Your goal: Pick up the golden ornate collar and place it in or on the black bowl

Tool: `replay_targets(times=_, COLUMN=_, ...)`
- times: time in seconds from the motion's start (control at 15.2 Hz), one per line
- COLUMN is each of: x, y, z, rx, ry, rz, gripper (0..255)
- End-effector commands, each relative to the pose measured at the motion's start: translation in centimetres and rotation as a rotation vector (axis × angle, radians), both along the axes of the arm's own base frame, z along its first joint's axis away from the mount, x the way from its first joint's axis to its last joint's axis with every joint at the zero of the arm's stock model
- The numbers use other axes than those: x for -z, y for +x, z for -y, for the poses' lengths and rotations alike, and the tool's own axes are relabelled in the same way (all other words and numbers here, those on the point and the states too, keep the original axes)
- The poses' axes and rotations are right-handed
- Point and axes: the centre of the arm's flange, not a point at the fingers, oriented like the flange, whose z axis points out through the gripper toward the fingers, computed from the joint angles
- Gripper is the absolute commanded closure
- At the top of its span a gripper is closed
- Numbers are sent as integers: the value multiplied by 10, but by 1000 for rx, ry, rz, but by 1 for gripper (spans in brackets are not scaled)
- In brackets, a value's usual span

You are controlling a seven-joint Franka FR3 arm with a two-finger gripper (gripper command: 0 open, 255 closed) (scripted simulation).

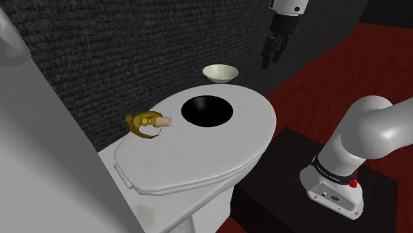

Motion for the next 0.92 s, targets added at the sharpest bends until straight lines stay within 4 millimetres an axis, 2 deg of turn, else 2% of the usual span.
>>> replay_targets(times=0.0, x=0, y=0, z=0, rx=0, ry=0, rz=0, gripper=0)
replay_targets(times=0.86, x=45, y=85, z=-147, rx=266, ry=45, rz=-196, gripper=0)
